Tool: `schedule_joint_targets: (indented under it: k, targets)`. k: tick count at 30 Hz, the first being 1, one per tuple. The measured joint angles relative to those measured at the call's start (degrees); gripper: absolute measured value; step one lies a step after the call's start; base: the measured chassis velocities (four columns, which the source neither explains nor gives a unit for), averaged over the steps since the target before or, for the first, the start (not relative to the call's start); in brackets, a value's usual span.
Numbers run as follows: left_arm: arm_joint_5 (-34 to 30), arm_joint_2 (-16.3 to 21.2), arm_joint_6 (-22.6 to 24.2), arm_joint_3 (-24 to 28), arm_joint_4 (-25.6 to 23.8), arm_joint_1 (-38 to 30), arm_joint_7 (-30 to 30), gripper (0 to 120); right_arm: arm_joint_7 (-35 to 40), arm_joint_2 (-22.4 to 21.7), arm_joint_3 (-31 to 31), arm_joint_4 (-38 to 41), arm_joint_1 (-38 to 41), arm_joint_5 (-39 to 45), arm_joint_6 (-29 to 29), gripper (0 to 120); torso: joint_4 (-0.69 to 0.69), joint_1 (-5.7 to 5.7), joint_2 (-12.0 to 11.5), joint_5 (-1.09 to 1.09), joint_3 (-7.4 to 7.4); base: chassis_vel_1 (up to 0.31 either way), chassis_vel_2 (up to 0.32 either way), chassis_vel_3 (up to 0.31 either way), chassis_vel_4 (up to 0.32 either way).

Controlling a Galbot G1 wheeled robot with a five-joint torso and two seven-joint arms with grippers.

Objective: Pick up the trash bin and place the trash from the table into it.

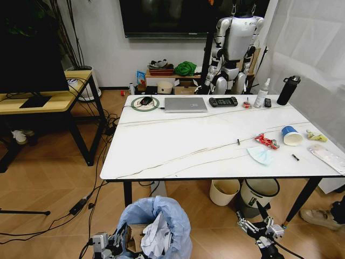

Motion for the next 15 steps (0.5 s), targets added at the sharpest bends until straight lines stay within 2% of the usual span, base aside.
schedule_joint_targets:
  k: [15]
  targets:
    - [0.04,-0.07,0.45,0.44,0.01,-0.17,-0.22,0,-0.24,-0.13,0.20,-0.31,0.00,0.79,-0.10,100,0.00,0.00,0.00,0.00,0.00,-0.067,-0.066,0.065,0.070]
